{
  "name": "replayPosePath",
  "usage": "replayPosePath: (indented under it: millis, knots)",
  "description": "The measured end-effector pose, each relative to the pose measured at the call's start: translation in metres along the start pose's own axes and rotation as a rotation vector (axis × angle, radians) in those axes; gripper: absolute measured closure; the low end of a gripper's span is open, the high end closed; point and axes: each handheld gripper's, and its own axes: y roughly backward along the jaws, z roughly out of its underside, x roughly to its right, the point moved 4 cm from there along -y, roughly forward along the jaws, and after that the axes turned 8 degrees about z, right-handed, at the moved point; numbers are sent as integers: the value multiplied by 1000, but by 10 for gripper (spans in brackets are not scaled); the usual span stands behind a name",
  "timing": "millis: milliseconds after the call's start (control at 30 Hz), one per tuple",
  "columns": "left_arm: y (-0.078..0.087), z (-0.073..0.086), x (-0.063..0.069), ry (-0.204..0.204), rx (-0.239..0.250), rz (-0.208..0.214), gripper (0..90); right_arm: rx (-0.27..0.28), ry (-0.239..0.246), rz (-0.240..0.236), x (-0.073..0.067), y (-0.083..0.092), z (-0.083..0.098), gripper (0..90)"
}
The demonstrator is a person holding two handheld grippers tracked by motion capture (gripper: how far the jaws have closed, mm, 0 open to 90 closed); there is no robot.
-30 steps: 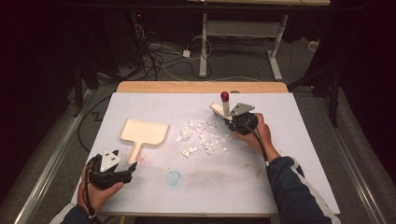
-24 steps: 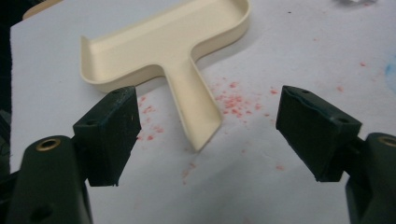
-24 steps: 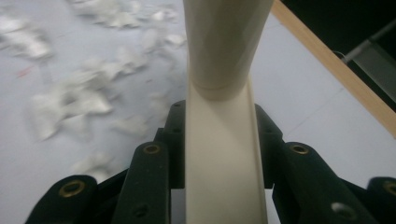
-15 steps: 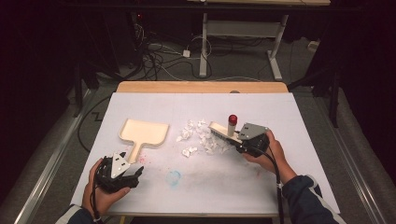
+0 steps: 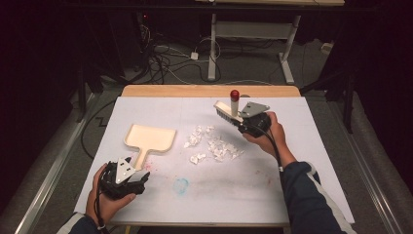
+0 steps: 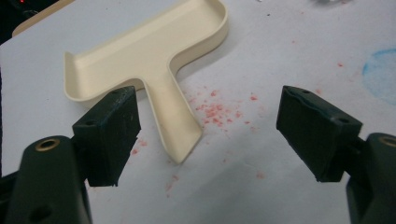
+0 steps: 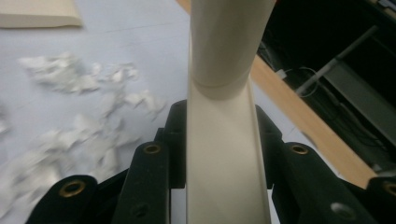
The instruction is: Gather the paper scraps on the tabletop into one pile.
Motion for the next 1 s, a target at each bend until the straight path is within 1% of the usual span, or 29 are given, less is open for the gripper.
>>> replayPosePath:
  millis: [100, 133, 167, 233, 267, 300, 333, 433, 533, 600, 633, 667, 700, 733, 767, 833, 867, 900, 1000]
  knots:
    - [0, 1, -2, -1, -6, -4, 208, -3, 4, 4, -6, -23, -7, 675]
    - [0, 2, -3, 5, -7, 0, 208, -12, 6, 3, -9, -30, -9, 674]
    - [0, 2, -4, 18, -8, 0, 208, -21, 11, 3, -12, -38, -9, 675]
    - [0, 2, -5, 44, -11, 5, 208, -38, -1, 11, -19, -52, -10, 675]
    - [0, 2, -5, 44, -11, 5, 208, -46, 5, 10, -23, -58, -11, 675]
    - [0, 3, -5, 46, -13, 9, 208, -39, 0, 6, -27, -63, -12, 675]
    - [0, 4, -5, 38, -19, 8, 208, -31, -9, -2, -31, -66, -14, 675]
    - [0, 3, -5, 38, -17, 13, 208, -26, 19, -37, -45, -71, -19, 675]
    - [0, 3, -4, 33, -14, 14, 208, -4, 53, -89, -56, -68, -22, 674]
    - [-1, 3, -3, 29, -18, 14, 208, 17, 55, -138, -60, -63, -21, 674]
    - [-1, 2, -2, 28, -20, 15, 208, 28, 63, -153, -63, -60, -21, 674]
    - [-2, 2, -2, 27, -23, 17, 208, 42, 80, -174, -65, -57, -19, 674]
    - [-2, 2, -1, 22, -25, 18, 208, 43, 95, -202, -68, -54, -17, 673]
    - [-2, 2, -1, 22, -25, 18, 208, 40, 122, -215, -70, -50, -14, 671]
    - [-2, 2, 1, 13, -28, 19, 208, 43, 145, -223, -72, -47, -11, 670]
    - [-3, 2, 2, 9, -28, 20, 208, 48, 167, -278, -75, -38, -6, 669]
    - [-3, 2, 2, 9, -28, 20, 208, 48, 167, -278, -75, -38, -6, 669]
    - [-3, 2, 2, 6, -30, 21, 208, 55, 199, -309, -75, -28, 0, 668]
    - [-3, 1, 3, 5, -24, 20, 208, 72, 223, -358, -75, -13, 6, 669]
